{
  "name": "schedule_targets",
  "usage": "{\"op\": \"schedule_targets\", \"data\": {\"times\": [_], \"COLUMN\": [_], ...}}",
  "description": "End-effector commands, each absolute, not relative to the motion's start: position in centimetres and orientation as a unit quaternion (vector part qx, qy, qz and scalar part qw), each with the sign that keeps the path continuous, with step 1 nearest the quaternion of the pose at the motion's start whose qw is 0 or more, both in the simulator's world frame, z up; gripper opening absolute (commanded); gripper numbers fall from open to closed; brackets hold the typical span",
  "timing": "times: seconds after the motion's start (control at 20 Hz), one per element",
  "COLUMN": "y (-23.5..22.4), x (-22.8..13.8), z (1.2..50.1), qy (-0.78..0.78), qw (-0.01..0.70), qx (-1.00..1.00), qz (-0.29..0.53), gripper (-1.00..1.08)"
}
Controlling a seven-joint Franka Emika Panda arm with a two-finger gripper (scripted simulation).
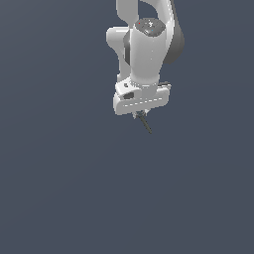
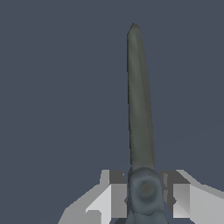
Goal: Pick up the object and move it to a goal position.
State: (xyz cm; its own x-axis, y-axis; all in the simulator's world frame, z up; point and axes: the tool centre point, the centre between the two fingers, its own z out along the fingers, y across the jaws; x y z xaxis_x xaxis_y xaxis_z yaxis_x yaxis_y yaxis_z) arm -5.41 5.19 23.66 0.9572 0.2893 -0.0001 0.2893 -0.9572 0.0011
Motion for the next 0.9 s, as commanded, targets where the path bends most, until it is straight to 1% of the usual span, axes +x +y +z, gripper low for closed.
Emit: {"op": "schedule_targets", "data": {"times": [0.0, 0.45, 0.85], "y": [5.8, 7.5, 8.2], "x": [-6.1, -7.7, -8.2], "z": [26.3, 33.6, 36.6], "qy": [0.146, 0.146, 0.146], "qw": [0.001, 0.000, 0.000], "qx": [0.989, 0.989, 0.989], "qz": [0.000, 0.000, 0.000], "gripper": [-1.00, -1.00, -1.00]}}
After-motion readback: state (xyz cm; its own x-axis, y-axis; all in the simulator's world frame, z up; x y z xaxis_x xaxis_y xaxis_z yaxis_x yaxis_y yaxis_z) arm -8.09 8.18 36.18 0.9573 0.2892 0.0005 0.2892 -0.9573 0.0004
